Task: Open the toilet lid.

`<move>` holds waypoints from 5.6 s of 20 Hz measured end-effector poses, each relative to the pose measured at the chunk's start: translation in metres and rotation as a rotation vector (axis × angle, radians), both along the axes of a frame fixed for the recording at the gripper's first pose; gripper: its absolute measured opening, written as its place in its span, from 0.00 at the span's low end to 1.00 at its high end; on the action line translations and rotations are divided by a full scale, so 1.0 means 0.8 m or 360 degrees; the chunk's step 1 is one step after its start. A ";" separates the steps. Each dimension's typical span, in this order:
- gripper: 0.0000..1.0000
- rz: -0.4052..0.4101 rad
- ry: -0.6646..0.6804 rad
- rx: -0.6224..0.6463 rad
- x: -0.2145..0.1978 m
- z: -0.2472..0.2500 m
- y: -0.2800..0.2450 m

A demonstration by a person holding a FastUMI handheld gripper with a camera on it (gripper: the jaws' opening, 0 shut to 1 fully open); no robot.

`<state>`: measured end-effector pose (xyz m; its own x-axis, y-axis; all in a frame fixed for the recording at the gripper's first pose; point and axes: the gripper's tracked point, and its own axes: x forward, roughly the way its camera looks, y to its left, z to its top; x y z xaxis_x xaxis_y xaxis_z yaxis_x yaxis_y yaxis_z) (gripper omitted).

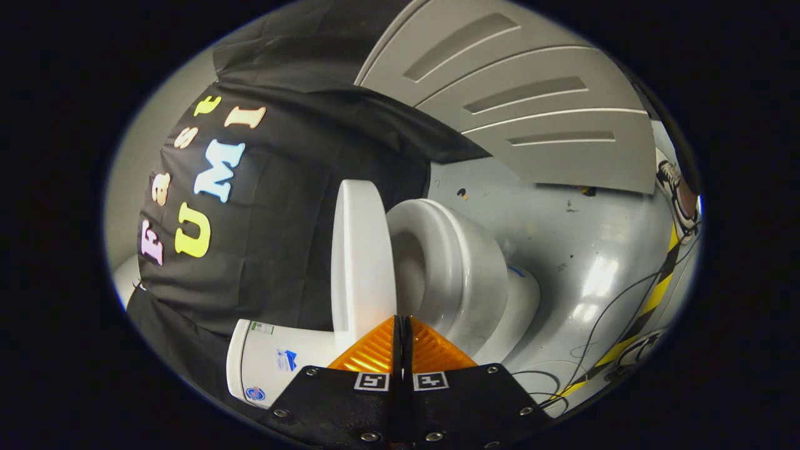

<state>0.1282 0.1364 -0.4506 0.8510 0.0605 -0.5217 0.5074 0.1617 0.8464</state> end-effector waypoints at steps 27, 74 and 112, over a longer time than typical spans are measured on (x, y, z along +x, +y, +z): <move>0.00 0.0164 0.0128 -0.0617 0.027 0.156 0.034; 0.00 0.0738 -0.0210 -0.1746 0.090 0.343 0.246; 0.04 0.1071 -0.0418 -0.1940 0.104 0.357 0.365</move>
